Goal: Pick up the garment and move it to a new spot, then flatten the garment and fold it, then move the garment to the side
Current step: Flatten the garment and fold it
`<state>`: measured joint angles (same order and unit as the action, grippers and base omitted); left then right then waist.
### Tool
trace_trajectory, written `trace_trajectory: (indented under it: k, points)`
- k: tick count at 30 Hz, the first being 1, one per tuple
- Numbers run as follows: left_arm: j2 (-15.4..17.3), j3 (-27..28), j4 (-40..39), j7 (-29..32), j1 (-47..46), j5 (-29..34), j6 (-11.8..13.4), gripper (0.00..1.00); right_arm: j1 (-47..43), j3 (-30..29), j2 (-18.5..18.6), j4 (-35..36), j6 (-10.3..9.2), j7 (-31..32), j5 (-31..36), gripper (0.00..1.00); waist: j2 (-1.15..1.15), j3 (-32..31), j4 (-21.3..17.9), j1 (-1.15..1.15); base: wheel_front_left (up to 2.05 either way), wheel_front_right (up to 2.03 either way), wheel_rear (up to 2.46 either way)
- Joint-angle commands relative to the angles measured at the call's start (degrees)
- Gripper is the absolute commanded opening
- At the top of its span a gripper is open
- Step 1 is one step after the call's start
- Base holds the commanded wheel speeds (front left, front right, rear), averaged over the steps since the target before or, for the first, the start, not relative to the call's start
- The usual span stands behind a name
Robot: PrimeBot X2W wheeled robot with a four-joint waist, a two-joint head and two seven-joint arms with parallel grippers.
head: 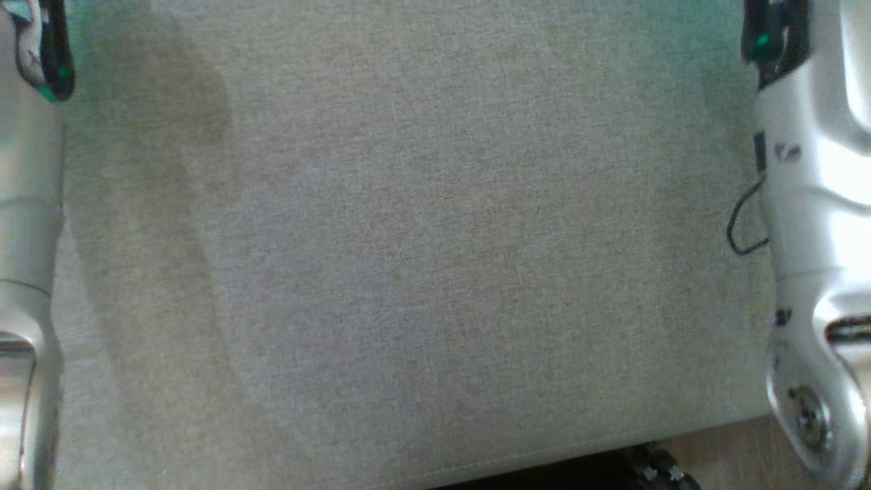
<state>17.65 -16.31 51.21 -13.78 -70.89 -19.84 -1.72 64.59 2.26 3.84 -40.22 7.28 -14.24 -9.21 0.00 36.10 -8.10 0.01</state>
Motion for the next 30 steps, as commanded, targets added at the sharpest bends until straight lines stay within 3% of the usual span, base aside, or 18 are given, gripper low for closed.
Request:
trace_trajectory:
  k: [1,8,14,22,30]
  points:
    - [2.0,1.8,-1.6,-0.7,0.0,-0.6,-0.3,0.00,-1.8,0.3,-1.0,2.8,0.21,-0.6,-0.9,0.00,0.00,-1.3,0.7,-0.01,0.00,0.00,0.00]
    - [-0.1,3.0,-3.7,-1.1,14.1,-4.8,-3.3,0.00,-18.6,0.1,-1.0,11.0,0.21,-0.7,-5.0,0.00,0.00,-11.0,2.2,-0.01,0.00,0.00,0.00]
    - [-0.9,5.2,-14.2,-1.2,31.5,-6.2,-3.6,0.00,-35.6,-1.6,-1.0,20.2,0.21,1.4,-6.9,0.00,0.00,-19.2,2.6,-0.01,0.00,0.00,0.00]
    - [-3.1,7.4,-32.4,-1.2,57.0,-6.7,-1.0,0.00,-58.5,-4.1,-1.0,36.2,0.21,8.0,-8.7,0.00,0.00,-25.9,2.5,-0.01,0.00,0.00,0.00]
    - [-5.0,6.7,-44.1,0.4,72.9,-8.1,2.4,0.00,-72.4,-5.4,-1.0,46.8,0.21,14.5,-9.3,0.00,0.00,-29.5,2.0,-0.01,0.00,0.00,0.00]
